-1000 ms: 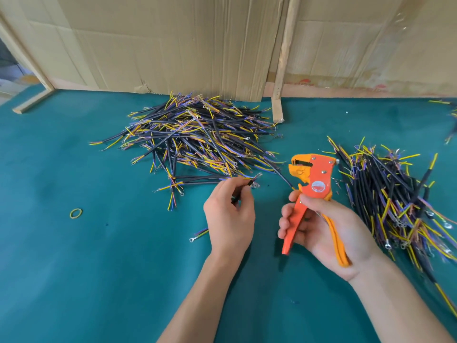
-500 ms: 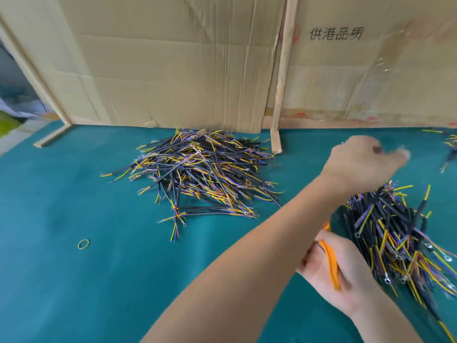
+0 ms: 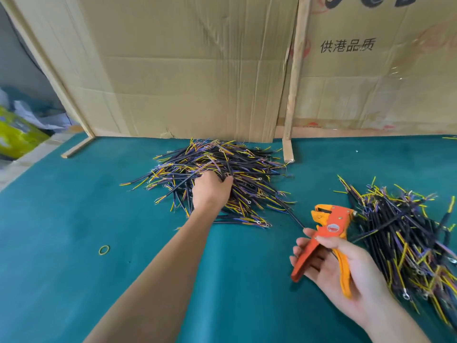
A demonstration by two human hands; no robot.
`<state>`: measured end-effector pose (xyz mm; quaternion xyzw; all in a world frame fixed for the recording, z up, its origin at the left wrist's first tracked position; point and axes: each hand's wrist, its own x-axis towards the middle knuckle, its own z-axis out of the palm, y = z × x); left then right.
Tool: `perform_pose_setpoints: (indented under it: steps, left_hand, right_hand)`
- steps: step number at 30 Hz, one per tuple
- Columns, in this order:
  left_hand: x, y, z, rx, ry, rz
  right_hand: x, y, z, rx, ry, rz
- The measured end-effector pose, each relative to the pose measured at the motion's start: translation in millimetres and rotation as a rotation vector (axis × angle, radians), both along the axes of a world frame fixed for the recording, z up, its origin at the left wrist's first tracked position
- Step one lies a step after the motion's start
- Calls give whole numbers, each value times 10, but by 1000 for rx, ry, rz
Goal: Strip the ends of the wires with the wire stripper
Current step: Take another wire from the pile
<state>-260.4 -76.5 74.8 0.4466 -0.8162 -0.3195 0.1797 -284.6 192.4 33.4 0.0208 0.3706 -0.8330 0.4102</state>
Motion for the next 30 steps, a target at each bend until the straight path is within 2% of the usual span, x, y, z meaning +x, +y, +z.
perform_pose_setpoints:
  steps: [4,10,13,16,20,26,28,30]
  left_hand:
    - [-5,79,106,35,144,-51]
    - [184,513,168,513,699,-240]
    - [235,822,-16,667,830,-261]
    - [263,1050,-240,751,903,-189]
    - [374,1149,-519,722,961,-9]
    - [422,1184,-625,627,924,15]
    - [414,1196,-629,533,882,51]
    - [418,1239,-652,341,799,91]
  right_hand:
    - [-24,12,-11,-5,-17,5]
    - [-41,45,-12,-1,10,88]
    - [-5,73,-7,-14,76,203]
    - [49,64,-4,-51,122,258]
    - [4,81,-8,-63,161,181]
    - [-56,80,-50,-14,202,127]
    - [-69,75,-55,-18,199,108]
    - [-93,78,-55,-24,189,89]
